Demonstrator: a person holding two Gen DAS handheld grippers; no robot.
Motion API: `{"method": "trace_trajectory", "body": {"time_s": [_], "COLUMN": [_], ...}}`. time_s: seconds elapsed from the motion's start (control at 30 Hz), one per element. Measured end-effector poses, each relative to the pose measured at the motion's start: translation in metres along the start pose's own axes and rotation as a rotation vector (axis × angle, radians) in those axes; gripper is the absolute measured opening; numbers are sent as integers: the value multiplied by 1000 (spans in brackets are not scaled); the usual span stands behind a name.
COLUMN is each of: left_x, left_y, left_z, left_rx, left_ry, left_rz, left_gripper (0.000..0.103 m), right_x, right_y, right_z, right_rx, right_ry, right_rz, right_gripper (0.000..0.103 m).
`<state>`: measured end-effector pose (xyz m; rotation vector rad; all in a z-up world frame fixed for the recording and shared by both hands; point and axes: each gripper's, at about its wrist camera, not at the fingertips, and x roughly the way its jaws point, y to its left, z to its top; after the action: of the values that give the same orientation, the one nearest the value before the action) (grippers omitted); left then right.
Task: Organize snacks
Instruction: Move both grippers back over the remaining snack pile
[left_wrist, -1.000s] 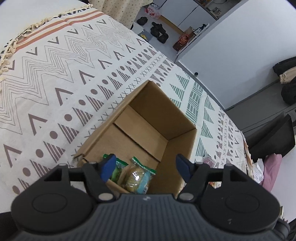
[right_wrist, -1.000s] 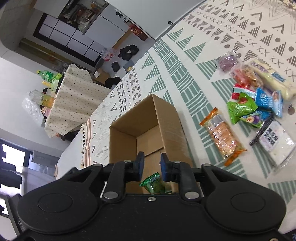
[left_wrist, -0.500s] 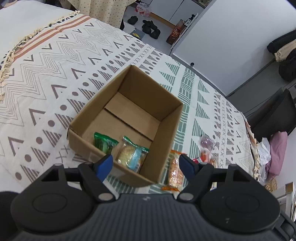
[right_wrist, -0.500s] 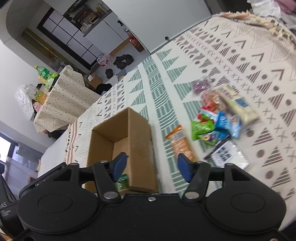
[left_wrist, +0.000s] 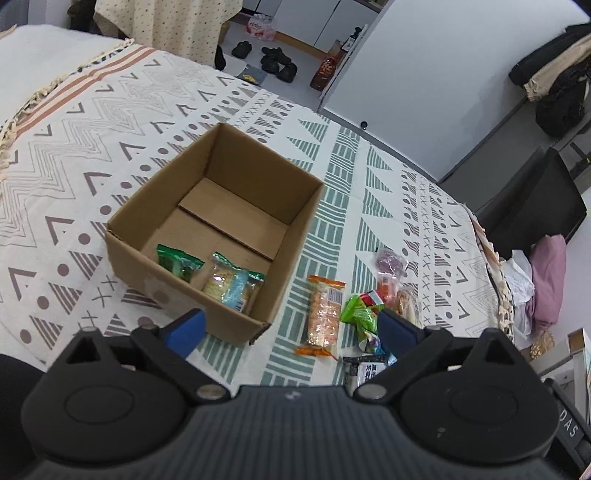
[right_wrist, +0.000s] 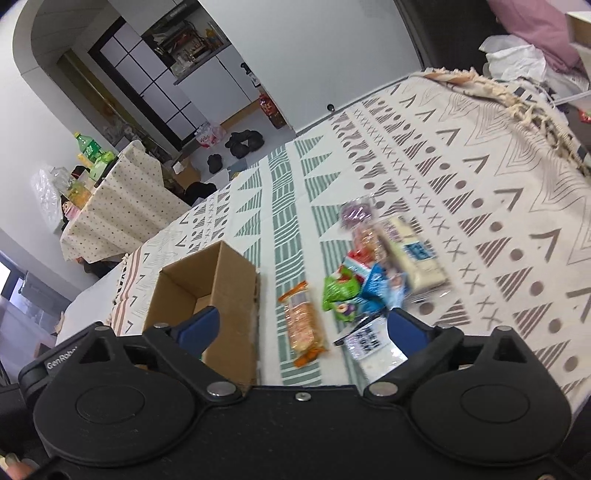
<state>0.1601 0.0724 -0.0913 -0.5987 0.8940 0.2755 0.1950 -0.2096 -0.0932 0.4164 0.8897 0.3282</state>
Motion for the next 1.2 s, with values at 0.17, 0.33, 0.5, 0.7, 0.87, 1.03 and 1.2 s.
{"method": "trace_trajectory", "body": {"time_s": [0.17,0.33,0.5,0.7,0.87,1.03,1.2], "left_x": [0,3,12,31,47,60,72], "left_y": [-12,-25,-35,-39,-45,-50,-49], "left_z": [-6,-12,-20,-29,-37,-43,-43], "left_rx": [30,70,90,78,97,123,120], "left_ry": [-2,6,31,111,136,125,112], "left_rz": [-10,-31,-29,-18,-8,-19,-37], "left_gripper": [103,103,103,103,103,100,76], "right_x": [-7,-10,-10,-1,15,32,52], "right_y": [-13,-32,-46,-67,-79,-74,-64], "right_z": [4,11,12,8,9,4,-2], "right_rx": [-37,-14,-42,45,100,52,-23], "right_ry": [-6,4,-8,-1,42,100,163], "right_rz": [-22,-23,-77,-76,-69,-66,-70], "right_gripper": [103,103,103,103,94,93,87]}}
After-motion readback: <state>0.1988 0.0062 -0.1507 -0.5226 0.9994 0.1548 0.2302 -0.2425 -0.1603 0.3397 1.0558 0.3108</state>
